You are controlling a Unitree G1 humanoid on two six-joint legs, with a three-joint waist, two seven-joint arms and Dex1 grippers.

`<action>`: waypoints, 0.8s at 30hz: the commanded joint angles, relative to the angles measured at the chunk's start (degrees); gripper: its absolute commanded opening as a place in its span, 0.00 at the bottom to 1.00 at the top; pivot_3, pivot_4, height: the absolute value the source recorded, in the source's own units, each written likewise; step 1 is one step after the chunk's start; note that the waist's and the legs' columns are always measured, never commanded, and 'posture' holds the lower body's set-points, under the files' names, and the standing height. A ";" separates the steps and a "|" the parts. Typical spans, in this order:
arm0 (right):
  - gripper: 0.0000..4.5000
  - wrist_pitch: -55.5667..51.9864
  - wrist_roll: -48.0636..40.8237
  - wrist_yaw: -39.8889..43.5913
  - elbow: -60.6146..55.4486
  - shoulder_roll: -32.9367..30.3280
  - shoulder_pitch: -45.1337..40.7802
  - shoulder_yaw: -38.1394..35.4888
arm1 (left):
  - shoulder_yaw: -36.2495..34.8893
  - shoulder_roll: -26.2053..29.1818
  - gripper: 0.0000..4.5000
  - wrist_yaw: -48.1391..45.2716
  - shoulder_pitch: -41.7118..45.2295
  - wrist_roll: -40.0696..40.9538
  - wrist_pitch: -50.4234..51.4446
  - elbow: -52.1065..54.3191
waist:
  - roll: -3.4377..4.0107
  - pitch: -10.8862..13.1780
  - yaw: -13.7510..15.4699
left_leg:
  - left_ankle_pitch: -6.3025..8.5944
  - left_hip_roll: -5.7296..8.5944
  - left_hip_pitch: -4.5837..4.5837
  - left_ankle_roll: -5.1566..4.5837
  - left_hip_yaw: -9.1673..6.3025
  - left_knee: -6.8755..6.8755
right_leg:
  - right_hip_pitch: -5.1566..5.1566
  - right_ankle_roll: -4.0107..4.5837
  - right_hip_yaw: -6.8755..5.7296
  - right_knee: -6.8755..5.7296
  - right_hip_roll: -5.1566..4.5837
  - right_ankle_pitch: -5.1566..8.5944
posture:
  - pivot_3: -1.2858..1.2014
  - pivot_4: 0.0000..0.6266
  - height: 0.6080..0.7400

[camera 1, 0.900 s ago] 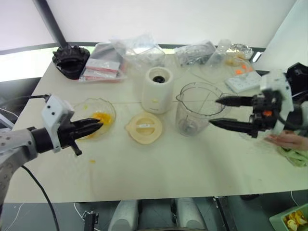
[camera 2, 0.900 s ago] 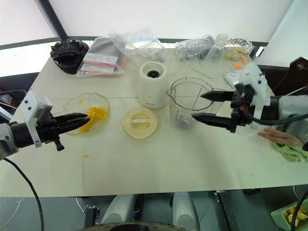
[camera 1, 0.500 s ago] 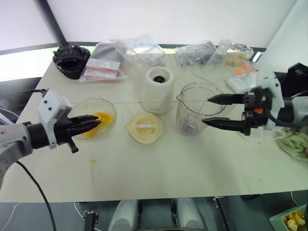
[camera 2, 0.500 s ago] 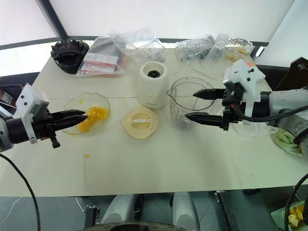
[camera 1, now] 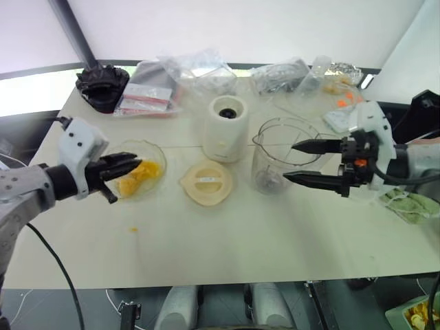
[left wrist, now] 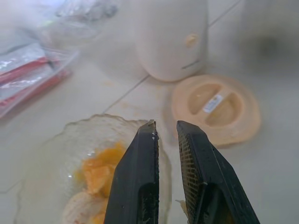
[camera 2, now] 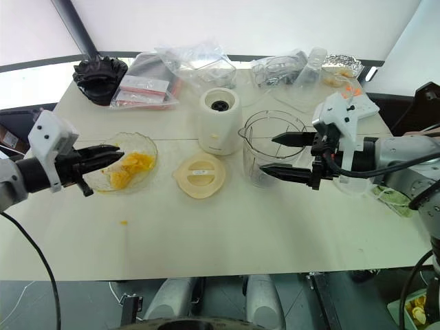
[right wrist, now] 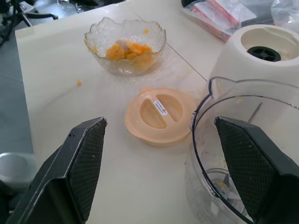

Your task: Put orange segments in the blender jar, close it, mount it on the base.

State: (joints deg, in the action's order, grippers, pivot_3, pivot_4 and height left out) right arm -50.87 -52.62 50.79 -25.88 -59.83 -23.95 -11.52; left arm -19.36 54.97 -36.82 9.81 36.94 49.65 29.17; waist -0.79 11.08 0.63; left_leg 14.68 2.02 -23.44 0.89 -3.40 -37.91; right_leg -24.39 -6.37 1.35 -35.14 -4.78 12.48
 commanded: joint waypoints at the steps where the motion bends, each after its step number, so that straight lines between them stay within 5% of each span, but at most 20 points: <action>1: 0.86 0.73 0.54 0.03 -1.17 0.19 -1.22 -0.47 | 3.81 -2.44 0.21 6.44 1.99 -6.35 -1.09 -3.15 | 0.00 0.00 0.00 | 0.00 0.00 0.00 0.00 0.00 0.00 | 0.00 0.00 0.00 -0.01 0.00 0.00 | 0.52 0.24 1.00; 9: 0.86 0.29 0.50 -0.48 -1.90 1.07 -0.55 -0.36 | 14.67 -15.81 0.99 23.73 15.01 -18.05 7.00 -12.47 | -0.11 0.02 0.27 | -0.01 0.07 0.00 -0.01 -0.06 -0.08 | 0.06 -0.10 -0.03 -0.08 0.01 -0.06 | 0.52 0.24 1.00; 18: 0.86 -0.53 0.28 -0.70 -2.25 1.17 -1.28 0.70 | 13.82 -34.10 0.99 39.03 25.91 -26.25 9.42 -30.80 | -0.15 0.02 -0.01 | -0.01 0.14 0.02 -0.01 -0.06 -0.08 | 0.02 -0.35 -0.03 -0.15 0.09 -0.21 | 0.52 0.24 1.00; 24: 0.86 -1.07 0.14 -1.07 -2.87 0.80 -0.80 -0.31 | 9.73 -36.60 0.99 43.89 27.80 -28.40 9.09 -32.71 | -0.15 0.01 -0.26 | -0.01 0.13 0.06 0.00 -0.06 -0.07 | 0.01 -0.36 -0.03 -0.21 0.10 -0.21 | 0.52 0.24 1.00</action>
State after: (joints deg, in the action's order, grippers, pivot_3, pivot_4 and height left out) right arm -52.14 -52.08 49.83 -27.02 -58.54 -24.08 -9.79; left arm -7.60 17.70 5.03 37.17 10.67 58.64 -3.81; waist -0.94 11.09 0.37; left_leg 14.67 2.15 -23.38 0.89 -3.46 -37.98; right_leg -24.38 -6.73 1.33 -35.35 -4.68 12.27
